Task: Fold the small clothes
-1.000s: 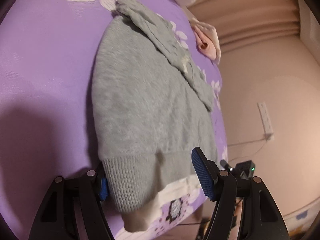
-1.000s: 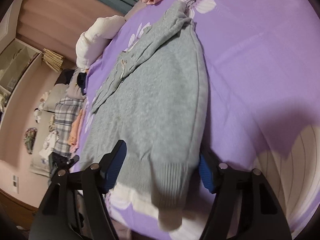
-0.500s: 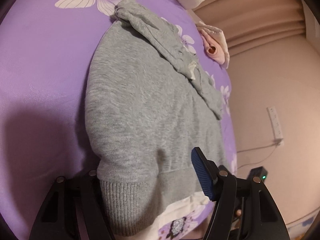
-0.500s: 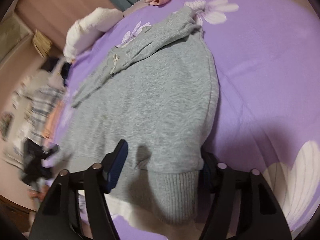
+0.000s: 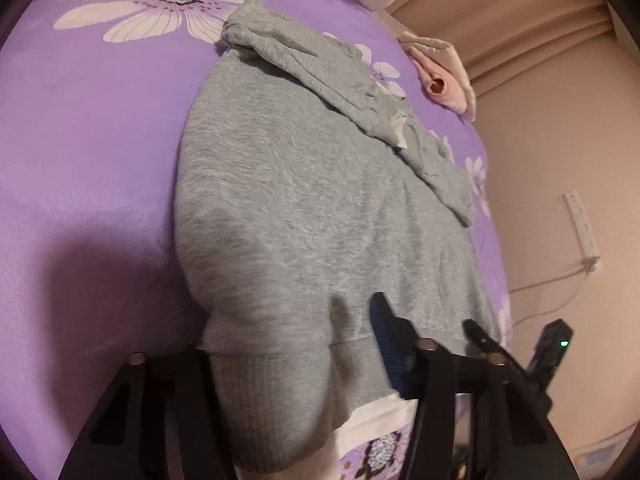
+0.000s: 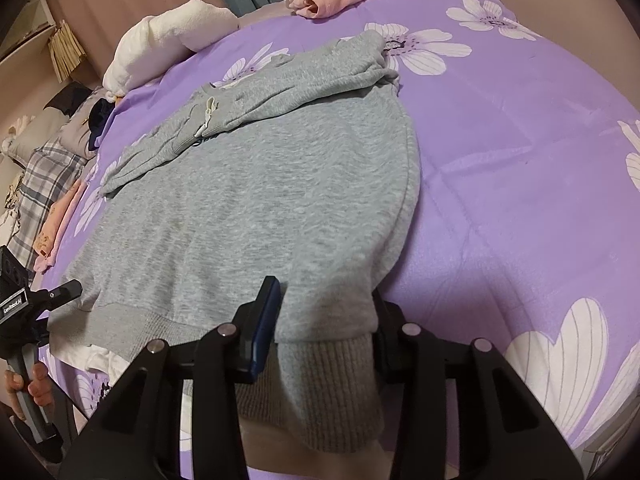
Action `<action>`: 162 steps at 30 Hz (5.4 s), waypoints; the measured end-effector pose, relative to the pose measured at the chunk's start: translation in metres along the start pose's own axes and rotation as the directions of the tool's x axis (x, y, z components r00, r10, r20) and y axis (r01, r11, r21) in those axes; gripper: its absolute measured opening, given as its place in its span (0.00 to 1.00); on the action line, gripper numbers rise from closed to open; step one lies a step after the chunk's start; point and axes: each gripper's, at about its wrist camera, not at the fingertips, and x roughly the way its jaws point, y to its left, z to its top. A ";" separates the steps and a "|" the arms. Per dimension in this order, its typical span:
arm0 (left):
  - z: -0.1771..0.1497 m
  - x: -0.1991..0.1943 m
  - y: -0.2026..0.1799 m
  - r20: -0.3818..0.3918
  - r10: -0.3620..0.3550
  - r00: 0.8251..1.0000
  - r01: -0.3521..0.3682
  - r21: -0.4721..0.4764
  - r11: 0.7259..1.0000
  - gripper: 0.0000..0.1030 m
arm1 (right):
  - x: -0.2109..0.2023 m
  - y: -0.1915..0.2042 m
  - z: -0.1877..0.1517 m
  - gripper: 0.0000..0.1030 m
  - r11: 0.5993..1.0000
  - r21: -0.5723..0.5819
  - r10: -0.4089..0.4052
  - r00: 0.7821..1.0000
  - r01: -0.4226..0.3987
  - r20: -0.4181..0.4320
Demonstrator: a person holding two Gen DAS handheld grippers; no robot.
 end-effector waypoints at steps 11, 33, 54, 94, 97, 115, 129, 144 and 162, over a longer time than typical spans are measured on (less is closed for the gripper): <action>-0.002 0.002 -0.006 -0.001 0.117 0.993 -0.117 0.036 0.993 0.30 | -0.003 0.005 -0.002 0.37 1.000 -0.016 -0.014 1.000 0.015 0.012; -0.007 -0.001 -0.022 0.025 0.136 0.990 -0.138 0.103 0.985 0.16 | -0.014 0.011 -0.004 0.32 1.000 -0.031 0.000 0.999 0.001 0.042; -0.002 -0.022 -0.036 0.084 0.013 0.996 -0.026 0.157 0.987 0.11 | -0.035 0.014 0.001 0.19 0.998 -0.013 0.066 0.994 -0.065 0.090; 0.003 -0.063 -0.056 0.109 -0.146 0.983 0.123 0.194 0.973 0.09 | -0.087 0.022 0.007 0.13 0.985 -0.054 0.169 0.968 -0.162 0.188; 0.002 -0.068 -0.059 0.111 -0.151 0.982 0.126 0.207 0.970 0.09 | -0.093 0.021 0.006 0.13 0.984 -0.054 0.175 0.966 -0.168 0.192; -0.016 -0.105 -0.084 0.101 -0.208 0.973 0.172 0.285 0.943 0.09 | -0.147 0.015 -0.008 0.13 0.973 -0.099 0.224 0.951 -0.207 0.212; 0.029 -0.086 -0.076 0.092 -0.181 0.979 0.158 0.212 0.964 0.09 | -0.116 -0.006 0.039 0.13 0.945 0.013 0.319 0.930 -0.326 0.184; 0.138 -0.030 -0.052 0.029 -0.139 0.990 0.139 -0.018 0.990 0.09 | -0.016 -0.001 0.151 0.14 0.927 0.114 0.355 0.934 -0.358 0.050; 0.225 0.074 0.009 -0.098 -0.084 0.992 0.042 -0.370 0.928 0.13 | 0.114 -0.038 0.215 0.29 0.849 0.447 0.376 0.917 -0.282 -0.135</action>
